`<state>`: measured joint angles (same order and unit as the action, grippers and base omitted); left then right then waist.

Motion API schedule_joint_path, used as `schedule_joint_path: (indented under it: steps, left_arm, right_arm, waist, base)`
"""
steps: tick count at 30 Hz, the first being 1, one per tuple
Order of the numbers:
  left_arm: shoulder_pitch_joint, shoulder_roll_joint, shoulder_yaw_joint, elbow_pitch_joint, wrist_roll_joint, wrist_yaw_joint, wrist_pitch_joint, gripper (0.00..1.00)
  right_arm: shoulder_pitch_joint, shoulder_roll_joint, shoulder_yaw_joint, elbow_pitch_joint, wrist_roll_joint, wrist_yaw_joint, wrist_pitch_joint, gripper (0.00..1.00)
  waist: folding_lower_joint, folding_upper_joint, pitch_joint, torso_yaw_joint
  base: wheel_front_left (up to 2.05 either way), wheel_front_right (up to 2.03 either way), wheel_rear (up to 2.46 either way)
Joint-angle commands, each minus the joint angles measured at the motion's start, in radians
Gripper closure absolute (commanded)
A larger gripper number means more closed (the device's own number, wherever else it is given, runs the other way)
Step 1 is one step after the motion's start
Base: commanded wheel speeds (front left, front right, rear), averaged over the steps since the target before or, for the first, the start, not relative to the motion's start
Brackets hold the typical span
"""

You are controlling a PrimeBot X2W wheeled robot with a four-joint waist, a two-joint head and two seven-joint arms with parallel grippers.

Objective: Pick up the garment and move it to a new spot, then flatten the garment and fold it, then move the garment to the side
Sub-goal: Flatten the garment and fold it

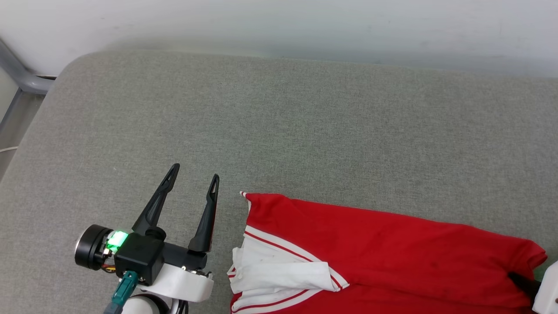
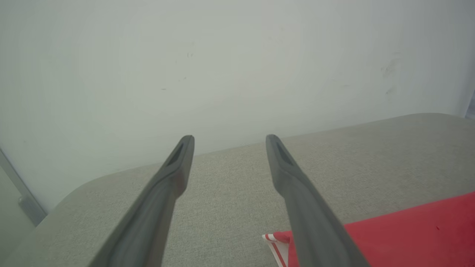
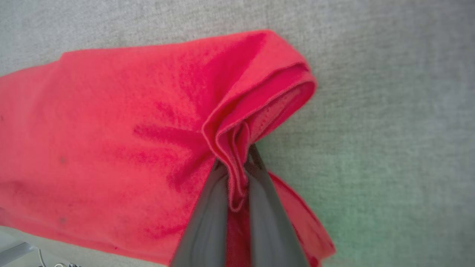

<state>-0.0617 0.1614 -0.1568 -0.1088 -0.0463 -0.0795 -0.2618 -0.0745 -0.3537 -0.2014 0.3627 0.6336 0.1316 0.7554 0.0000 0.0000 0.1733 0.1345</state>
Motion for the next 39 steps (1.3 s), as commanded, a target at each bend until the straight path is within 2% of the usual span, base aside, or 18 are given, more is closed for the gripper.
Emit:
schedule_joint_path:
  steps: [1, 13, 19, 23, 28, 32, 39]
  left_arm:
    - [0.011, -0.002, 0.002, 0.002, 0.007, -0.005, -0.004, 0.00]
    - [0.026, -0.018, 0.018, 0.010, 0.015, -0.024, -0.004, 0.00]
    - [0.040, -0.022, 0.022, 0.014, 0.015, -0.028, -0.004, 0.00]
    - [0.051, -0.026, 0.023, 0.019, 0.011, -0.032, -0.004, 0.00]
    - [0.066, -0.033, 0.025, 0.027, 0.009, -0.035, -0.004, 0.00]
    - [0.080, -0.041, 0.038, 0.024, 0.008, -0.037, -0.004, 0.00]
    - [0.103, -0.061, 0.055, 0.023, 0.005, -0.039, -0.003, 0.00]
  right_arm:
    - [0.016, 0.020, 0.021, 0.033, -0.003, -0.002, 0.002, 1.00]
    - [0.001, -0.112, -0.068, 0.093, -0.047, -0.005, -0.124, 1.00]
    - [-0.007, -0.175, -0.130, 0.134, -0.132, -0.002, -0.171, 1.00]
    - [-0.012, -0.155, -0.124, 0.114, -0.130, -0.002, -0.179, 1.00]
    - [0.024, -0.120, -0.085, 0.024, -0.129, -0.002, -0.167, 1.00]
    - [0.065, -0.086, -0.048, -0.091, -0.129, -0.002, -0.126, 1.00]
    - [0.142, 0.016, -0.003, -0.328, -0.139, -0.002, -0.033, 1.00]
  waist:
    - [0.0000, 0.0000, -0.001, -0.001]
    - [0.0000, 0.0000, -0.035, -0.018]
    - [0.0000, 0.0000, -0.058, -0.026]
    - [0.0000, 0.0000, -0.081, -0.030]
    - [0.0000, 0.0000, -0.114, -0.035]
    - [0.0000, 0.0000, -0.135, -0.041]
    - [0.0000, 0.0000, -0.166, -0.046]
  base:
    - [0.00, 0.00, 0.00]
    - [0.00, 0.00, 0.00]
    - [0.00, 0.00, 0.00]
    - [0.00, 0.00, 0.00]
    - [0.00, 0.00, 0.00]
    - [0.00, 0.00, 0.00]
    - [0.00, 0.00, 0.00]
